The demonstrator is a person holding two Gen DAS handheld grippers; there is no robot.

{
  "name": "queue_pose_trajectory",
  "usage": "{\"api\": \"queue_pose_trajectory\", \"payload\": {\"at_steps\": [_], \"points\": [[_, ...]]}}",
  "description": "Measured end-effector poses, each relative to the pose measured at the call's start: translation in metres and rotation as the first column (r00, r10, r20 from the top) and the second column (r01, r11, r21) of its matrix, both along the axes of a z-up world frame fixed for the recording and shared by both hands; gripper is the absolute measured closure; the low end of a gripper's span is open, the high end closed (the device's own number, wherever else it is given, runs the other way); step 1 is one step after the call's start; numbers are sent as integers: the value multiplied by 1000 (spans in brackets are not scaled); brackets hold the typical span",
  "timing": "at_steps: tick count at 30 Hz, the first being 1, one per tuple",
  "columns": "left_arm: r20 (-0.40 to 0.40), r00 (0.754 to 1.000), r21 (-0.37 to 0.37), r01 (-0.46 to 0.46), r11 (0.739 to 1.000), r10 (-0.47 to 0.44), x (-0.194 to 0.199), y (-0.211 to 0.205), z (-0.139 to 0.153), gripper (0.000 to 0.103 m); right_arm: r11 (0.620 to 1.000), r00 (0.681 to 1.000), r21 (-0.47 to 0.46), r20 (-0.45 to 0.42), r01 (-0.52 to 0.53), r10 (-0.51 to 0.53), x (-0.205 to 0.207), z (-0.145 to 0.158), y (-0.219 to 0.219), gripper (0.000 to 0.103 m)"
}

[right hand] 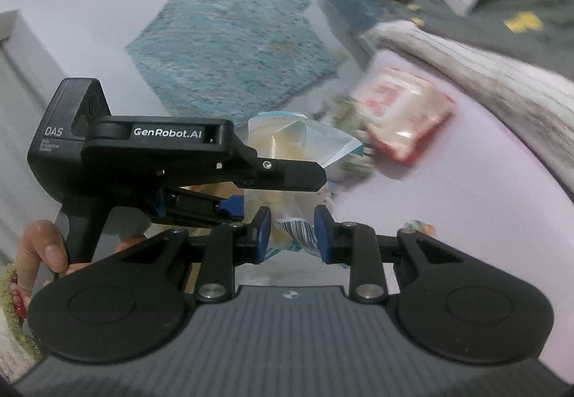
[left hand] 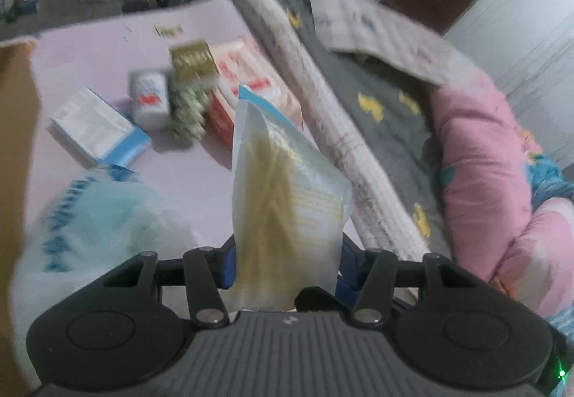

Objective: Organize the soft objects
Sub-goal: 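Carry the clear plastic bag with the left tool over the box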

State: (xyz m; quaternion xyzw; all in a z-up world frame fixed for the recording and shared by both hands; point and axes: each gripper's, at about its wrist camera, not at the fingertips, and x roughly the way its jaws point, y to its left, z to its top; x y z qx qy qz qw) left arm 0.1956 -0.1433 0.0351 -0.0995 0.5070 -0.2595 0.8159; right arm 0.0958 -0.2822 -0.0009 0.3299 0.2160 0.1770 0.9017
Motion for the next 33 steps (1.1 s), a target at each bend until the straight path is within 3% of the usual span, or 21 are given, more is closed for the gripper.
{"api": "queue_pose_trajectory", "payload": {"at_steps": [6,11,17,22,33], "points": [[96,988,-59,-117,991,122,-30,82,42,49,989,987,-38,77,-140,143,3,47,64,77],[130,950,-70,-276,959,283,-46,171,57,49,954,951,-88,89,-287,294,22,77,147,75],[66,882,-58,-463,884,466,-43,269,35,49,892,899,-112,-20,-437,438,61,78,255,75],[-41,857,-33,-515,857,513,-15,321,-3,49,869,889,-190,-123,-457,440,80,62,326,73],[-155,885,41,-438,898,439,42,360,-71,49,842,866,-269,-331,-468,376,139,20,389,66]]}}
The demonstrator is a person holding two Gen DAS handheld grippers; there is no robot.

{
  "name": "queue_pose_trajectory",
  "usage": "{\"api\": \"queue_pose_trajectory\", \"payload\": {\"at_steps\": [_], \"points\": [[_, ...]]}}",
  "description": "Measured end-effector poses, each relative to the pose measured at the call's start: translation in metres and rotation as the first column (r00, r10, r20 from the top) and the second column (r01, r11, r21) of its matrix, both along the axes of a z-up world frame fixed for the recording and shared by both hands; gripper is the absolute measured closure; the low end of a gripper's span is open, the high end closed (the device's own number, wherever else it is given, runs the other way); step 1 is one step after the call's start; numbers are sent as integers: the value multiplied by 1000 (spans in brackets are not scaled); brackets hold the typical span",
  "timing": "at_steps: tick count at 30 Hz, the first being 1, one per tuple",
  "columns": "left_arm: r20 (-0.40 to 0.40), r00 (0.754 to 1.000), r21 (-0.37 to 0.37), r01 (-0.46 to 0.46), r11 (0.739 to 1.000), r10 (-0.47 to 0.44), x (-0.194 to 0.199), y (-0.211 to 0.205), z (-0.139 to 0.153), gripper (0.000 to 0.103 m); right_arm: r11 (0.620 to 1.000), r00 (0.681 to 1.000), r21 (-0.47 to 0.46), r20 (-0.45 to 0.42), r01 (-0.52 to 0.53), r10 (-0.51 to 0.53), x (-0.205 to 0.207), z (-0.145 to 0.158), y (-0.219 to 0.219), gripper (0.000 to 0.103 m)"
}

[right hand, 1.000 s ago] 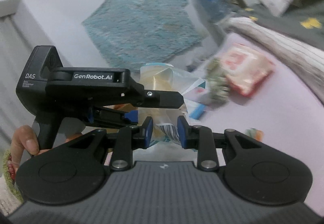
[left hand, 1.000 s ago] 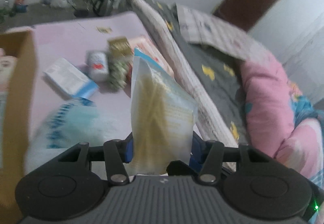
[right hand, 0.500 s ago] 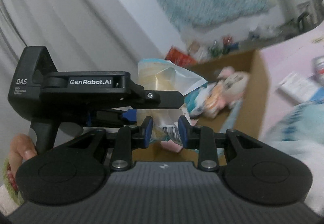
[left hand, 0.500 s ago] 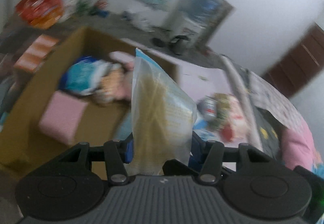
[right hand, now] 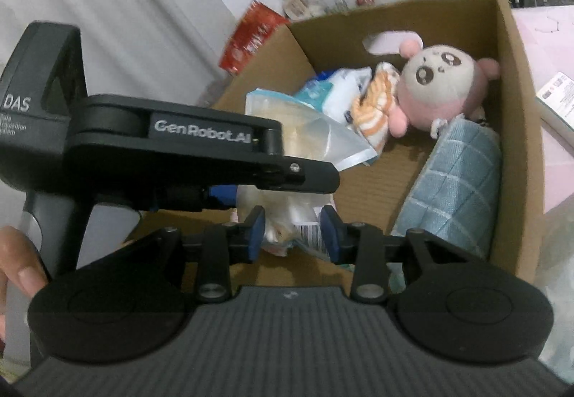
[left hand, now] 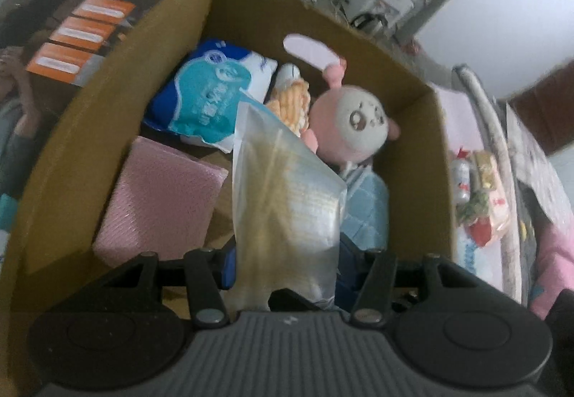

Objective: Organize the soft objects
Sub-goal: 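Carry the clear plastic bag with the left tool over the box, then lower the clear bag into the box and open the left tool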

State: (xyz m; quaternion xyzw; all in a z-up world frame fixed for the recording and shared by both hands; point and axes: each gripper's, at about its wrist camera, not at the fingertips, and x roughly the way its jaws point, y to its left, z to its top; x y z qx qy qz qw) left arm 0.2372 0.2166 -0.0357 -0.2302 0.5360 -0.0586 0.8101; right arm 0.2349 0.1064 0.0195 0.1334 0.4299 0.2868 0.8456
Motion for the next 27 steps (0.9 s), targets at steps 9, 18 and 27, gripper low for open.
{"api": "queue_pose_trajectory", "payload": {"at_steps": [9,18,27], "points": [[-95,995,68,27,997,-21,19,0,-38,48,999,999,-42,33,-23,24,-10,6,-22,52],[-70,994,209,98,973,-85,18,-21,-32,35,999,995,31,96,-41,37,-33,23,-50,49],[3,998,272,58,960,-61,16,-27,-8,25,994,990,108,139,-20,5,-54,37,-80,46]]}}
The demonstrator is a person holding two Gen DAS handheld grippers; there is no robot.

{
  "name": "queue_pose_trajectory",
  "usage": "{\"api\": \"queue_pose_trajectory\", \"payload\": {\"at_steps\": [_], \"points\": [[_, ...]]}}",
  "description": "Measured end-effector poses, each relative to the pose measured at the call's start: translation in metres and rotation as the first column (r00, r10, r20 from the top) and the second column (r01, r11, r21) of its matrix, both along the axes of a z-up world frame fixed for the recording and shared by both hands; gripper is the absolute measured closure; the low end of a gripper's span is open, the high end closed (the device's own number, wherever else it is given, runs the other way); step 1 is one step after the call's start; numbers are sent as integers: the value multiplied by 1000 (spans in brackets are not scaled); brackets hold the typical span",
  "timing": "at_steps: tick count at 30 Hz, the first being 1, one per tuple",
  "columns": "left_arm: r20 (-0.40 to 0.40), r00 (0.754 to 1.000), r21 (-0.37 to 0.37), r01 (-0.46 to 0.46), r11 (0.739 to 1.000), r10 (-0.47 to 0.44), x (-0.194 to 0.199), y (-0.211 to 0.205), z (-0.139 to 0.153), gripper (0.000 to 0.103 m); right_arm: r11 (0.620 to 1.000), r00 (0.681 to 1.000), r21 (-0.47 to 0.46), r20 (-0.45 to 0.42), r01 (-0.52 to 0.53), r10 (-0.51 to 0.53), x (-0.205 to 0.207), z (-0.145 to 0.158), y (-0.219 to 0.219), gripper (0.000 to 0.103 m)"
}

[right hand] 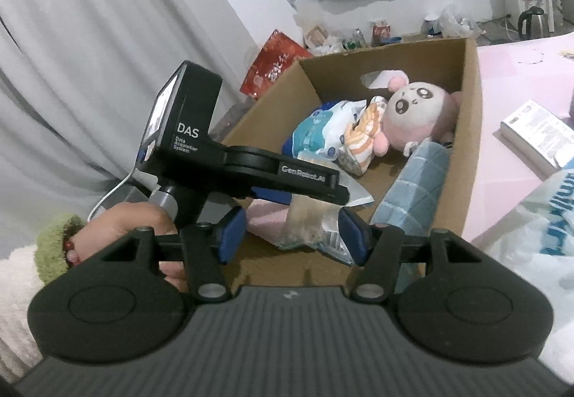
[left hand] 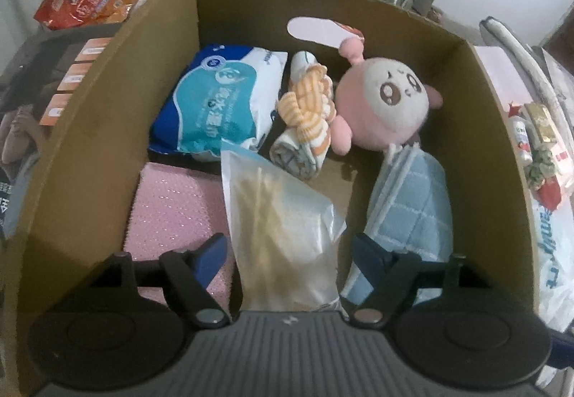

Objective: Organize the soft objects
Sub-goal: 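Lower the clear bag into the box and open the left tool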

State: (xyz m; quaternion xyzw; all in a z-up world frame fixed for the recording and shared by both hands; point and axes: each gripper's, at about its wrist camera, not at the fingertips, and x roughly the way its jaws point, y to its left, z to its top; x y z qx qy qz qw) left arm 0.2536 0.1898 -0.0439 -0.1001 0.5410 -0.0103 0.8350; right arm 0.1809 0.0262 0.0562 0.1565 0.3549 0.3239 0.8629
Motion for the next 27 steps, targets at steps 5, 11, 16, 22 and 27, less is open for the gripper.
{"api": "queue_pose_trajectory", "payload": {"at_steps": [5,11,16,22,27], "points": [[33,999,-7,-24,1000,24,-6,1,17,25,998,999,50,20,25,-26,-9,7,-23,45],[80,996,-15,-27,1000,28,-23,-5,42,19,992,995,104,58,75,-81,-26,13,-58,38],[131,991,-24,1,1000,2,-42,-22,67,15,980,986,139,74,141,-152,-45,9,-94,25],[196,978,-5,68,998,-66,-55,-62,94,13,945,956,171,40,279,-290,-65,-10,-154,23],[240,959,4,156,988,-152,-59,-113,111,11,905,919,183,19,385,-394,-76,-27,-208,23]]}}
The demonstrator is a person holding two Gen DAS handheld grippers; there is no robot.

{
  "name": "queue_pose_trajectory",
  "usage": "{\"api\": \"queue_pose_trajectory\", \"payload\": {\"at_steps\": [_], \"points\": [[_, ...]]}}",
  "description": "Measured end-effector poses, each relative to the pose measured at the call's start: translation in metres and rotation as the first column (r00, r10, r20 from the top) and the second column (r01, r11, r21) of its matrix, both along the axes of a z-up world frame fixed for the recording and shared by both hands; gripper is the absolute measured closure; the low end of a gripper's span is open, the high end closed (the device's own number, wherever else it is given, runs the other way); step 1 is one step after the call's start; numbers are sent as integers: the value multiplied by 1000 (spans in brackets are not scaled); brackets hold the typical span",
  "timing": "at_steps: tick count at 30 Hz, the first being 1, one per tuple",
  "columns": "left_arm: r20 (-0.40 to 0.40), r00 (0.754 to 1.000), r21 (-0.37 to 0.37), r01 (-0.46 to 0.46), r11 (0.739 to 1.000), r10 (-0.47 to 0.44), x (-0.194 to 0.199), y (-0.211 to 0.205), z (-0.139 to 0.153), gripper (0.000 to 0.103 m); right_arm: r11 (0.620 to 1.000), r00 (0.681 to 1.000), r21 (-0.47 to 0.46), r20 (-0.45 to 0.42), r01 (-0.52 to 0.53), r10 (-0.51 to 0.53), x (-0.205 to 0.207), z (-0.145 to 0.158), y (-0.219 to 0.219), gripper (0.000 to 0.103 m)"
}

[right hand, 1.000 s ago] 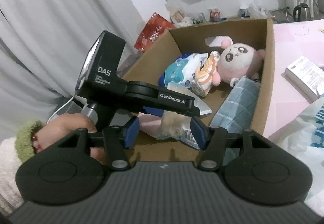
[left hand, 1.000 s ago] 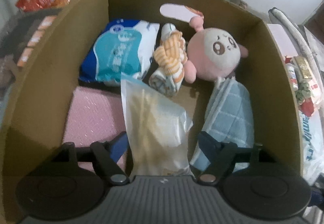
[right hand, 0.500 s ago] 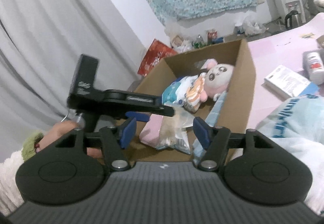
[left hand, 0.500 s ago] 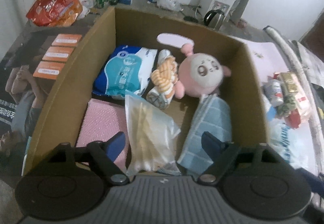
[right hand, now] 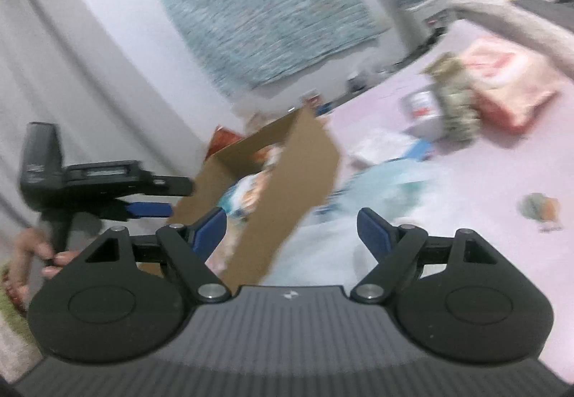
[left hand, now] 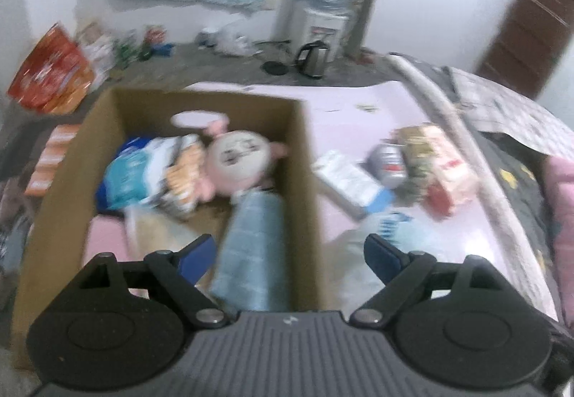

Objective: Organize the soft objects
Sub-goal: 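Close the left tool on the gold packet while the right tool closes on the green scrunchie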

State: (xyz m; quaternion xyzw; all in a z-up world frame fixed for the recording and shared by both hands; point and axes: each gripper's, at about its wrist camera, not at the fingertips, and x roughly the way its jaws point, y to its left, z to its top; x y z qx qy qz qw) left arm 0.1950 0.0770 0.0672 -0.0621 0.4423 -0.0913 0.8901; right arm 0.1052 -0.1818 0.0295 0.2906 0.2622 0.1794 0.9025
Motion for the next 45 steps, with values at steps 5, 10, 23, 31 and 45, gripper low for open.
{"api": "queue_pose_trajectory", "payload": {"at_steps": [5,10,23,31,45], "points": [[9,996,20,91,996,-91,6,-58,4,10,995,995,17,-14,94,-94,-6,-21,-48,23],[-12,992,27,128,991,-127,28,-106,-1,10,988,988,23,-36,154,-153,-3,-47,-82,23],[-99,994,-13,55,998,-56,125,-184,-34,15,983,983,-14,-7,185,-185,69,-69,-98,28],[-183,983,-102,3,995,-22,200,-213,-60,14,988,989,-44,-1,145,-145,125,-77,-93,47],[-259,966,-82,-18,996,-4,262,-259,-109,37,990,990,15,-27,139,-139,147,-103,-108,47]]}}
